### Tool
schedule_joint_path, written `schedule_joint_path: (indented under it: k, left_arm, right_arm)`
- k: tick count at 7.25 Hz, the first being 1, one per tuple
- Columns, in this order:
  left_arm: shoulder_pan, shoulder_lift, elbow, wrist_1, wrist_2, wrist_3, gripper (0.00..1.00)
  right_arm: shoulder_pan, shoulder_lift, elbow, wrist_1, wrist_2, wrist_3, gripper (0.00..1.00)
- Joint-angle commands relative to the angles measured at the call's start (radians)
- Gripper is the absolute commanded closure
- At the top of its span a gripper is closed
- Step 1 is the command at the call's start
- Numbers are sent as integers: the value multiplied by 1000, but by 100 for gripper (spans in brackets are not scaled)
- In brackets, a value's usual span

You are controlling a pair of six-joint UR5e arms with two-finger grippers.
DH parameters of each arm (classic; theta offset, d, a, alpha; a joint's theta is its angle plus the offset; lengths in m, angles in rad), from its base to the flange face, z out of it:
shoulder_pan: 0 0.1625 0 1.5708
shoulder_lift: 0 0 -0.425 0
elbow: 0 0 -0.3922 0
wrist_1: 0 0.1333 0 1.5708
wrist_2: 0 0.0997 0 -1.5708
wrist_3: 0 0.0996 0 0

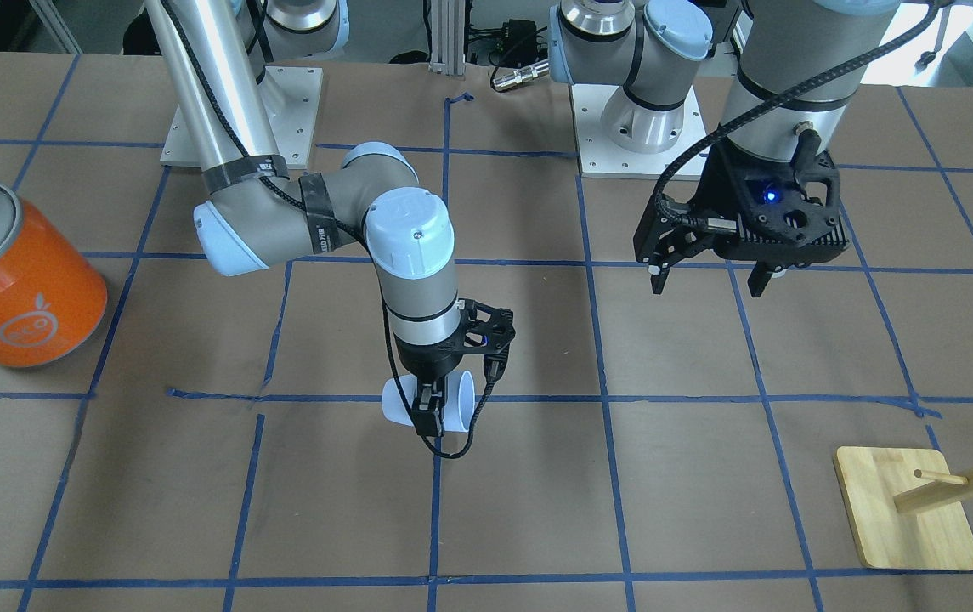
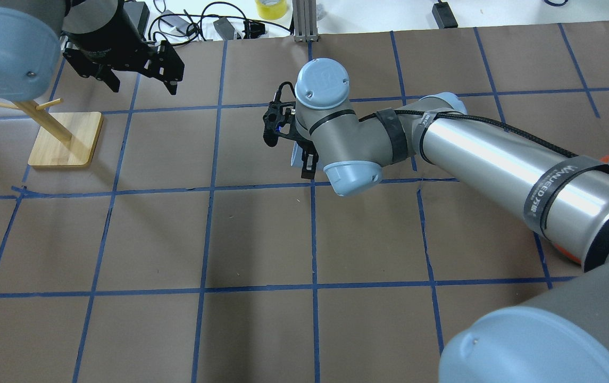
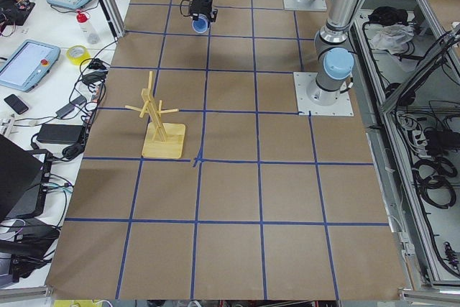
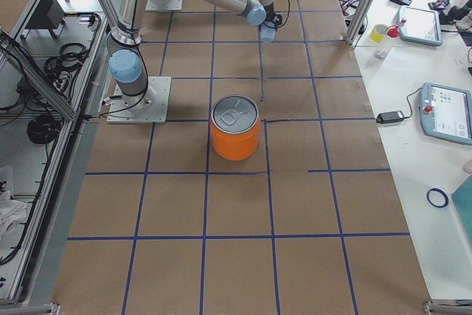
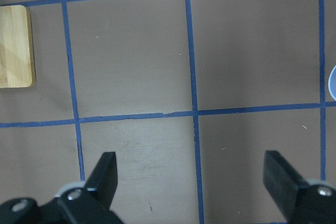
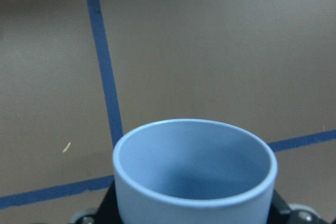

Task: Flip cup
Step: 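Carry the cup with the right gripper toward the left arm and lower it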

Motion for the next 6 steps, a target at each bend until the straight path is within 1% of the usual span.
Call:
schedule_joint_path:
  k: [1,3,4,6]
  left_arm:
    - [0,1,0,0,1,5,0]
    - [0,-1,0,0,1,2,0]
    - [0,-1,0,0,-1,2,0]
    - [0,3,0,0,-1,3,0]
  right_arm:
    - [58,22,-7,-9,-1,-31,100]
    - [73,38,-10,-17,-1,-60,100]
    - [75,44,-10,-50,-1,-96,100]
    - [76,54,-9,-61,-3,-97,100]
